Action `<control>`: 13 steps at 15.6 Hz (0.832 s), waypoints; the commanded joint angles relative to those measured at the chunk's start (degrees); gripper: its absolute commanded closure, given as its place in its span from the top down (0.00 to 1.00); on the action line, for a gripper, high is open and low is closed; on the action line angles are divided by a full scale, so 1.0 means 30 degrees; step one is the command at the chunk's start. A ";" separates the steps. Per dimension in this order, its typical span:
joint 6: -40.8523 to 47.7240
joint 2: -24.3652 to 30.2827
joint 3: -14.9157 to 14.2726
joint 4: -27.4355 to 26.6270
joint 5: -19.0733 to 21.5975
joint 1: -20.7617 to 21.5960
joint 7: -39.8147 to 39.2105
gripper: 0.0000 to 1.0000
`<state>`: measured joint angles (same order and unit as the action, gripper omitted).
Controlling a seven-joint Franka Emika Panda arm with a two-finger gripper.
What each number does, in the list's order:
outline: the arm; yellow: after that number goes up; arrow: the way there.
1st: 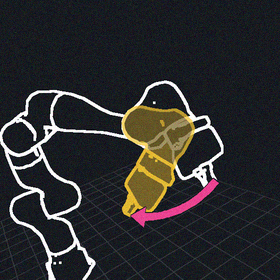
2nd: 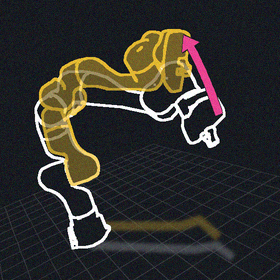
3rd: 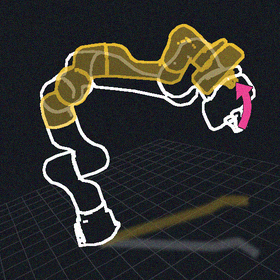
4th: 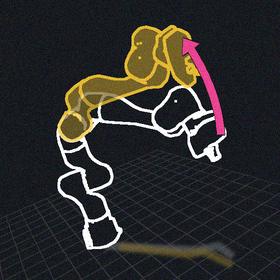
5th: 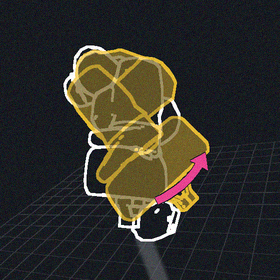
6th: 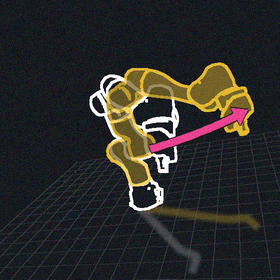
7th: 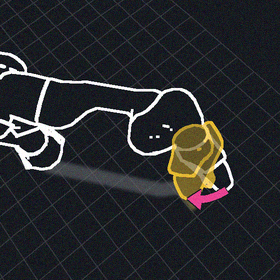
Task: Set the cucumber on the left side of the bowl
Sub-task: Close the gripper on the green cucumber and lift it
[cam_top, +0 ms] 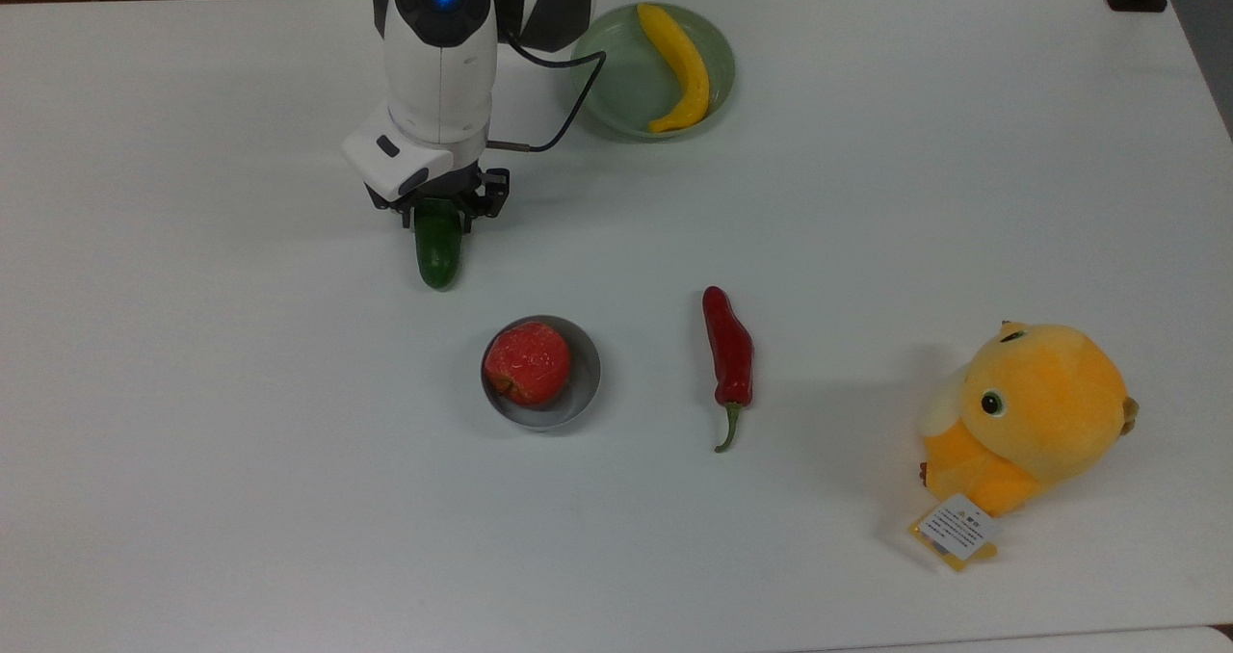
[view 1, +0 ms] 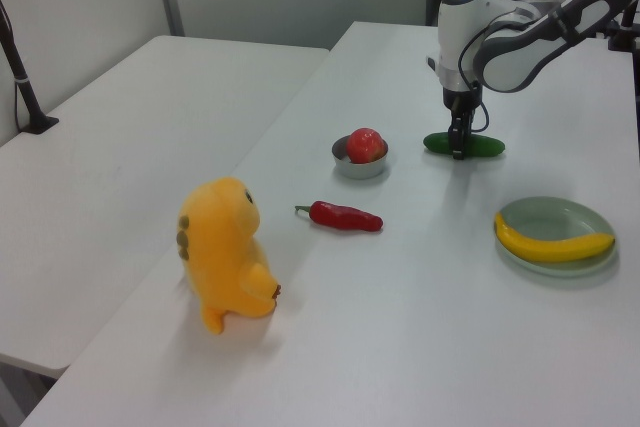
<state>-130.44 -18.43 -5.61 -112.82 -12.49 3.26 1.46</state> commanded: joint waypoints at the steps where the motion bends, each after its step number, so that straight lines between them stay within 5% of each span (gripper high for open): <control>1: -0.0553 0.0138 -0.0122 -0.0246 -0.0349 0.0172 0.0042 0.00; 13: -0.0524 0.2014 0.0463 0.1332 -0.0086 0.0698 0.1826 0.00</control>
<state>-131.22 -13.69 -4.48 -110.39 -12.51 4.02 3.23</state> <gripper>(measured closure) 0.502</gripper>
